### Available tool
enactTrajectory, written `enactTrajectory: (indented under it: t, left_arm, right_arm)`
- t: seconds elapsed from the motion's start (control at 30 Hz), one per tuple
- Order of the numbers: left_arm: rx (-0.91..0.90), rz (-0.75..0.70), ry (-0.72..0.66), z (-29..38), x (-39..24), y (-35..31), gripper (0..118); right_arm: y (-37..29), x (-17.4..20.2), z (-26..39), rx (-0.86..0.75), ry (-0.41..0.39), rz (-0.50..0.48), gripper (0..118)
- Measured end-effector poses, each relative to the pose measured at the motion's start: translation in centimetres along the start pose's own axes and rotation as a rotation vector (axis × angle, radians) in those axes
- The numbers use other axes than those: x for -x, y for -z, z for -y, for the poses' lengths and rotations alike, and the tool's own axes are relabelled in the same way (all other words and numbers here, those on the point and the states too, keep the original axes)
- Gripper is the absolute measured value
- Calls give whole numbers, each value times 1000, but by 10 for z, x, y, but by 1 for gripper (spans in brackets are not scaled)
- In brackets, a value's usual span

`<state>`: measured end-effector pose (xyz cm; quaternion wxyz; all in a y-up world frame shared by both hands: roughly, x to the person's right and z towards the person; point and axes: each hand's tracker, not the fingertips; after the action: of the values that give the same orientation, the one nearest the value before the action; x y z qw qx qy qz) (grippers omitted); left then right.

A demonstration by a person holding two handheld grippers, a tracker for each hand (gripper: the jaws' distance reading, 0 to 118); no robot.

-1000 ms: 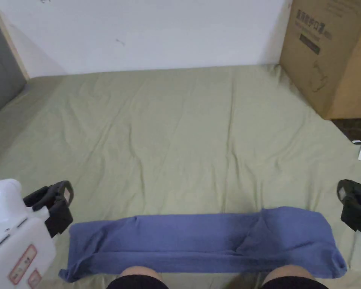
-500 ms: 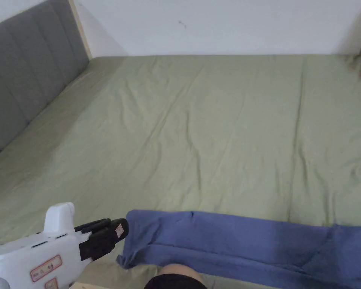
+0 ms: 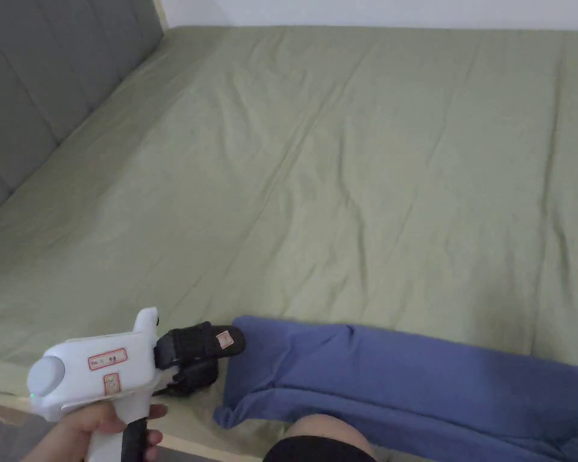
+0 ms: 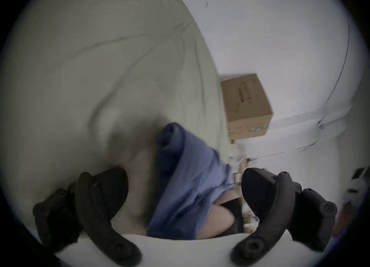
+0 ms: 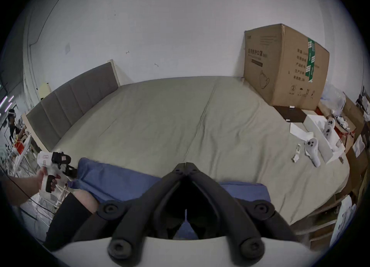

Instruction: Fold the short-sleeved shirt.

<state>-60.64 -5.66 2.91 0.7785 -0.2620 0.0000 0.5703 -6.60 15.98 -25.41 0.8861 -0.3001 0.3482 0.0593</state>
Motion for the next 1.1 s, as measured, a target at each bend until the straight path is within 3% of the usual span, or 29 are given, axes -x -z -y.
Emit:
enactTrajectory:
  t: [0.07, 0.1, 0.13, 0.2, 0.27, 0.33, 0.53, 0.63, 0.73, 0.83, 0.9, 1.0, 1.1]
  left_arm:
    - [31, 94, -59, 15, -25, 17, 114]
    - [63, 78, 26, 18, -34, 28, 106]
    - [45, 28, 114, 23, -42, 35, 90]
    - [82, -16, 77, 1, -11, 44, 41]
    - [128, -53, 78, 1, -5, 59, 31]
    - [115, -85, 140, 13, -28, 74, 13]
    - [138, -193, 253, -8, -91, 72, 9]
    - [94, -160, 231, -37, -125, 59, 9]
    - [68, -196, 361, -49, -172, 48, 9]
    - [61, -205, 351, -64, -192, 31, 9]
    - [54, -311, 387, -71, -201, 17, 9]
    - [110, -383, 317, -80, -196, -6, 9]
    - [114, -661, 413, -88, -191, -29, 9]
  right_arm:
    - [6, 1, 0, 10, 13, -13, 0]
    - [9, 2, 0, 20, 16, -25, 0]
    - [11, 3, 0, 32, 8, -37, 0]
    - [13, 8, -1, 38, -26, -35, 0]
    - [11, 11, -2, 41, -60, -43, 0]
    - [9, 11, -3, 36, -77, -40, 0]
    - [-1, 1, -6, 17, -52, -42, 0]
    - [-5, -4, -9, 0, -63, -32, 0]
    - [-12, -9, -15, -26, -53, -41, 0]
    - [-18, -14, -17, -44, -34, -54, 0]
    - [-19, -17, -17, -52, -28, -55, 0]
    - [-19, -22, -18, -60, -17, -57, 0]
    - [-19, -27, -18, -69, 3, -69, 0]
